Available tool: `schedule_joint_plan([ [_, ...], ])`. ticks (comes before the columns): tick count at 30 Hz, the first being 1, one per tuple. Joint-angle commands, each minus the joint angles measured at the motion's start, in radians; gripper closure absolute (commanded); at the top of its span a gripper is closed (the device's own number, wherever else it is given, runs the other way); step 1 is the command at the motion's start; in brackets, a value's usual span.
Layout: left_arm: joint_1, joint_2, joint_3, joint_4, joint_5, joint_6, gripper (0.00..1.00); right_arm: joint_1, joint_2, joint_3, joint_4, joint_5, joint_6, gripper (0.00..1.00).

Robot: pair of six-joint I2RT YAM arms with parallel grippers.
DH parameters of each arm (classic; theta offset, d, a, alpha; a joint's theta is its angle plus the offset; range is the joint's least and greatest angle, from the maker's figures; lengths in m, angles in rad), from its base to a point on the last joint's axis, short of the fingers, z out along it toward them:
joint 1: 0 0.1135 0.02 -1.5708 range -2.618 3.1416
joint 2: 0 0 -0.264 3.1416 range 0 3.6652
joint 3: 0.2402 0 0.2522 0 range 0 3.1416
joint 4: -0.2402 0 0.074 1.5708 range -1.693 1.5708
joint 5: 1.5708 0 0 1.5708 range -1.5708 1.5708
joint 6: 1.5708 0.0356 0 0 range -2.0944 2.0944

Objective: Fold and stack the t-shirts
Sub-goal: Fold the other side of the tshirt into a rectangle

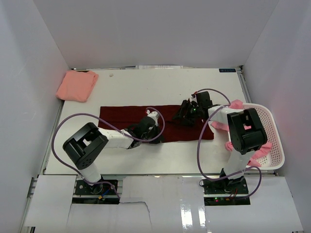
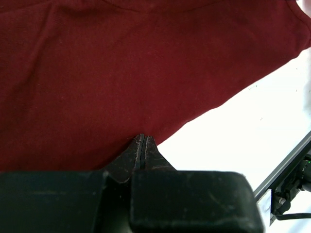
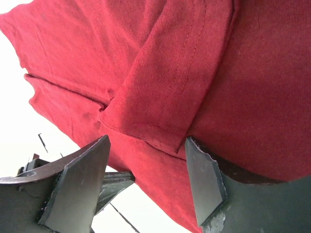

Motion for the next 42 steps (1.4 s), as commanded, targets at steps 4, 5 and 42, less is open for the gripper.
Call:
schedule_joint_plan([
  [4, 0.002, 0.013, -0.003, 0.02, 0.022, 0.013, 1.0, 0.0, 0.049, 0.059, 0.009, 0.011, 0.003, 0.3],
  [5, 0.0, 0.015, -0.005, 0.018, 0.021, 0.013, 1.0, 0.001, 0.051, 0.064, 0.01, 0.01, 0.004, 0.29],
  [42, 0.002, -0.082, 0.082, -0.063, -0.004, 0.071, 1.0, -0.052, 0.163, 0.648, -0.279, 0.003, -0.061, 0.28],
])
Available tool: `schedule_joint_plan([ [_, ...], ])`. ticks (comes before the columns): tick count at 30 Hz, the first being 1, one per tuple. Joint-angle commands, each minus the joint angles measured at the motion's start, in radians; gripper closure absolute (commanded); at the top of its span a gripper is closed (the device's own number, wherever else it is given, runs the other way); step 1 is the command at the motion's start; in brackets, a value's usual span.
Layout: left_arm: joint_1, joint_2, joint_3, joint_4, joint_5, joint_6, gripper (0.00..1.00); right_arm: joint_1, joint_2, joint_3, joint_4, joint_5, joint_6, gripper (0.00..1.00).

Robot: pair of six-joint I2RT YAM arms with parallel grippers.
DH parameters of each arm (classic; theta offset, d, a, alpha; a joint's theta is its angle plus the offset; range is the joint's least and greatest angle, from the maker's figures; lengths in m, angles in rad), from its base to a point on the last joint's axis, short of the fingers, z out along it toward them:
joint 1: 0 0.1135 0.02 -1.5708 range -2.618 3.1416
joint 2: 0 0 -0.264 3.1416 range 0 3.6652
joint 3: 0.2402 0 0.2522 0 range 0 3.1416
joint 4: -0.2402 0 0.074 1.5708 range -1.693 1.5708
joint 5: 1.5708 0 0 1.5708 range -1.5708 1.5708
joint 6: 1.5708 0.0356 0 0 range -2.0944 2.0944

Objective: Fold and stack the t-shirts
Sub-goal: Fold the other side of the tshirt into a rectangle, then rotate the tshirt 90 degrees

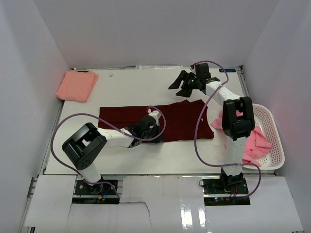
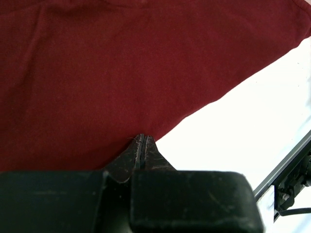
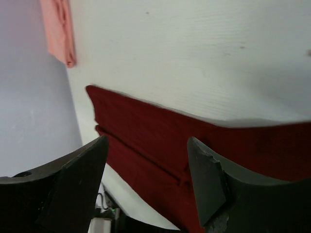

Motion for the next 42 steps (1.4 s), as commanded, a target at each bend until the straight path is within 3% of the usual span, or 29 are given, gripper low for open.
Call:
schedule_joint_plan([
  [1, 0.002, -0.082, 0.105, -0.115, -0.039, 0.049, 0.99, -0.011, -0.144, -0.023, -0.162, 0.109, -0.21, 0.28],
  [3, 0.0, -0.087, 0.168, -0.173, -0.047, 0.079, 0.94, -0.008, -0.188, -0.043, -0.233, 0.137, -0.259, 0.29],
  [6, 0.0, -0.087, 0.28, -0.248, -0.059, 0.151, 0.79, -0.001, -0.265, -0.121, -0.273, 0.2, -0.336, 0.32],
  [7, 0.002, -0.087, 0.314, -0.256, -0.058, 0.186, 0.65, 0.005, -0.284, -0.168, -0.291, 0.233, -0.368, 0.35],
  [8, 0.002, -0.084, 0.325, -0.25, -0.05, 0.206, 0.55, 0.007, -0.302, -0.193, -0.296, 0.246, -0.384, 0.43],
  [10, 0.002, -0.062, 0.355, -0.238, -0.043, 0.249, 0.31, 0.015, -0.345, -0.265, -0.328, 0.287, -0.411, 0.8],
  [11, 0.002, -0.05, 0.368, -0.238, -0.032, 0.261, 0.29, 0.018, -0.365, -0.288, -0.34, 0.301, -0.433, 0.92],
  [13, 0.003, -0.001, 0.406, -0.206, -0.01, 0.287, 0.28, 0.025, -0.388, -0.34, -0.344, 0.321, -0.448, 0.92],
  [18, 0.009, 0.131, 0.477, -0.169, 0.077, 0.332, 0.37, 0.038, -0.48, -0.506, -0.319, 0.365, -0.454, 0.92],
  [24, 0.029, 0.267, 0.509, -0.112, 0.122, 0.327, 0.67, 0.042, -0.58, -0.601, -0.35, 0.441, -0.464, 0.92],
  [27, 0.048, 0.309, 0.534, -0.12, 0.093, 0.323, 0.75, 0.042, -0.623, -0.639, -0.36, 0.468, -0.464, 0.92],
  [42, 0.112, 0.286, 0.596, -0.137, 0.056, 0.356, 0.78, 0.042, -0.632, -0.745, -0.334, 0.491, -0.46, 0.92],
])
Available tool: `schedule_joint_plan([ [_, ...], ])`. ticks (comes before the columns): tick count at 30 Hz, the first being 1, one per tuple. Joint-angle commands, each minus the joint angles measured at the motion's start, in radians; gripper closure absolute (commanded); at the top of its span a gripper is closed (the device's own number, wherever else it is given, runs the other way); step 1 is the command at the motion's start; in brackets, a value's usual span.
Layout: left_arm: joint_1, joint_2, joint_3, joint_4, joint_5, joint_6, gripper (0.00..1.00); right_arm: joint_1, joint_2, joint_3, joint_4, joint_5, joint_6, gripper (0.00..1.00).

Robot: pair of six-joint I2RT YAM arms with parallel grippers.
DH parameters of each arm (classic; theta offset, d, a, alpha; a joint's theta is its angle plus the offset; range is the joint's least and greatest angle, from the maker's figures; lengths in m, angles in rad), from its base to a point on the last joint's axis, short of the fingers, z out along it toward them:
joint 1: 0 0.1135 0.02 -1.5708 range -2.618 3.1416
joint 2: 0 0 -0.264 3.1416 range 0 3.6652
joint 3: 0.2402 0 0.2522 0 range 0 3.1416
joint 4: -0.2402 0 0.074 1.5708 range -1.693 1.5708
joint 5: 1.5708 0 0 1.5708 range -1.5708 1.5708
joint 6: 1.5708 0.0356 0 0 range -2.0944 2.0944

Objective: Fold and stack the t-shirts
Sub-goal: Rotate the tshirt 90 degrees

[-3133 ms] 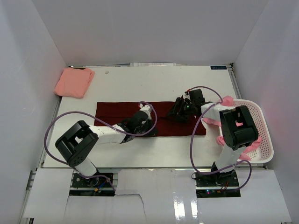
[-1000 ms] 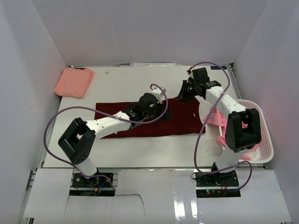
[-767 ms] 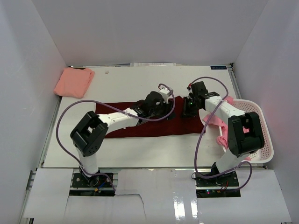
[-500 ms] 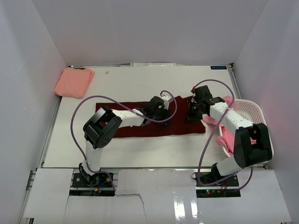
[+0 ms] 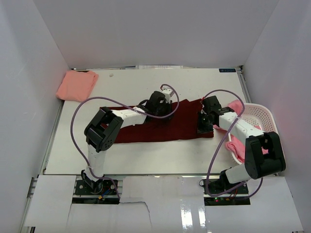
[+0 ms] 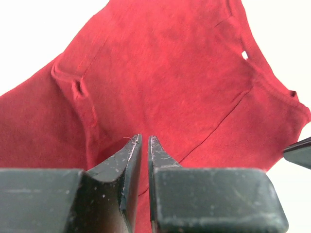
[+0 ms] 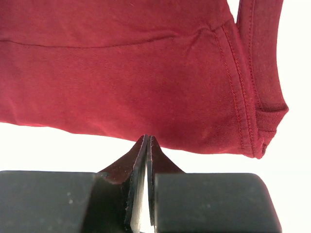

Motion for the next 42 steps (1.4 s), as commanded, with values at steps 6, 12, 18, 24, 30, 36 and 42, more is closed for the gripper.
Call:
schedule_joint_plan([
  [6, -0.003, -0.033, 0.082, -0.025, -0.034, 0.054, 0.78, 0.003, 0.057, -0.019, 0.051, 0.026, -0.009, 0.92],
  [12, 0.003, -0.03, 0.086, -0.028, -0.083, 0.077, 0.8, 0.003, 0.077, -0.027, 0.055, 0.042, -0.009, 0.92],
  [18, 0.031, 0.01, 0.115, -0.078, -0.153, 0.077, 0.83, 0.003, 0.095, -0.037, 0.066, 0.042, -0.009, 0.92],
  [24, 0.058, 0.084, 0.156, -0.133, -0.23, 0.065, 0.89, 0.003, 0.094, -0.042, 0.066, 0.037, -0.009, 0.92],
  [30, 0.059, 0.104, 0.153, -0.129, -0.235, 0.064, 0.89, 0.003, 0.107, -0.043, 0.066, 0.048, -0.009, 0.92],
  [36, 0.059, 0.105, 0.15, -0.132, -0.272, 0.088, 0.89, 0.003, 0.15, -0.017, 0.06, 0.063, -0.011, 0.92],
  [42, 0.074, 0.14, 0.208, -0.182, -0.291, 0.097, 0.89, 0.002, 0.245, 0.087, 0.038, 0.065, -0.018, 0.92],
])
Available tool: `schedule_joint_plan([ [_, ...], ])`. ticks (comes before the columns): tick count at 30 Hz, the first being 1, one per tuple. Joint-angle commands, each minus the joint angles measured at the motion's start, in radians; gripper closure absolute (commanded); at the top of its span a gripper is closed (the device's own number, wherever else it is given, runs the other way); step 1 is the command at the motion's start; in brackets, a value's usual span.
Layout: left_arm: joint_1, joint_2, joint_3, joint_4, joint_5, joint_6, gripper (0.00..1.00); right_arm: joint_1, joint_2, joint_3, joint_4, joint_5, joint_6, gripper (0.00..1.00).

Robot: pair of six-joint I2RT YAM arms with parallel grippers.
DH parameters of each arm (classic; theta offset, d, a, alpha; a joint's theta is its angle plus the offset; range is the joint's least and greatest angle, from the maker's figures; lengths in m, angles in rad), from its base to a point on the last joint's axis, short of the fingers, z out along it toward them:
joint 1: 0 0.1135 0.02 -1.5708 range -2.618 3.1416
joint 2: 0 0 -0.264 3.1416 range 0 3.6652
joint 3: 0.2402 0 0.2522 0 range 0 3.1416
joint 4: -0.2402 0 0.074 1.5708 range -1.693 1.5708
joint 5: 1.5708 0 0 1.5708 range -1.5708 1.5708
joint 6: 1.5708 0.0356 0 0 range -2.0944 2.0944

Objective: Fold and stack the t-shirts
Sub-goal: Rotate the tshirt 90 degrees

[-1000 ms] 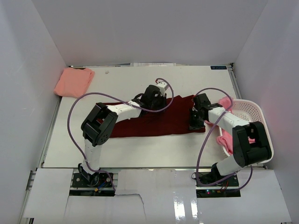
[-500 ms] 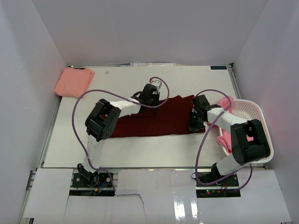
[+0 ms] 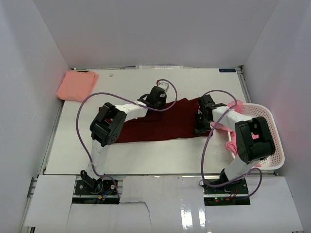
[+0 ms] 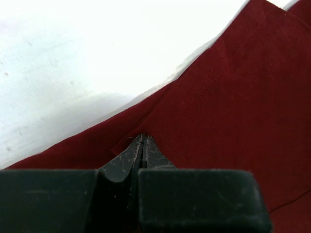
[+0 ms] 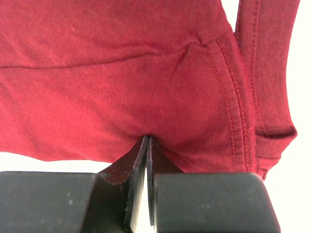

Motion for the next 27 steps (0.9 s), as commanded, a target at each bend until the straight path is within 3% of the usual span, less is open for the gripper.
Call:
schedule_joint_plan([
  [1, 0.017, 0.031, 0.072, -0.066, -0.041, 0.02, 0.89, -0.003, 0.092, 0.061, 0.015, 0.033, -0.018, 0.92],
  [13, 0.137, 0.142, 0.277, -0.161, -0.032, 0.021, 0.89, -0.052, 0.359, 0.405, -0.065, 0.073, -0.047, 0.92],
  [17, 0.151, 0.151, 0.383, -0.232, -0.07, 0.034, 0.82, -0.06, 0.416, 0.527, -0.106, 0.071, -0.05, 0.92],
  [20, 0.167, 0.076, 0.396, -0.247, -0.118, 0.034, 0.76, -0.06, 0.445, 0.564, -0.116, 0.058, -0.048, 0.92],
  [27, 0.304, -0.191, 0.329, -0.273, -0.107, -0.015, 0.42, -0.06, 0.485, 0.627, -0.125, 0.048, -0.05, 0.92],
])
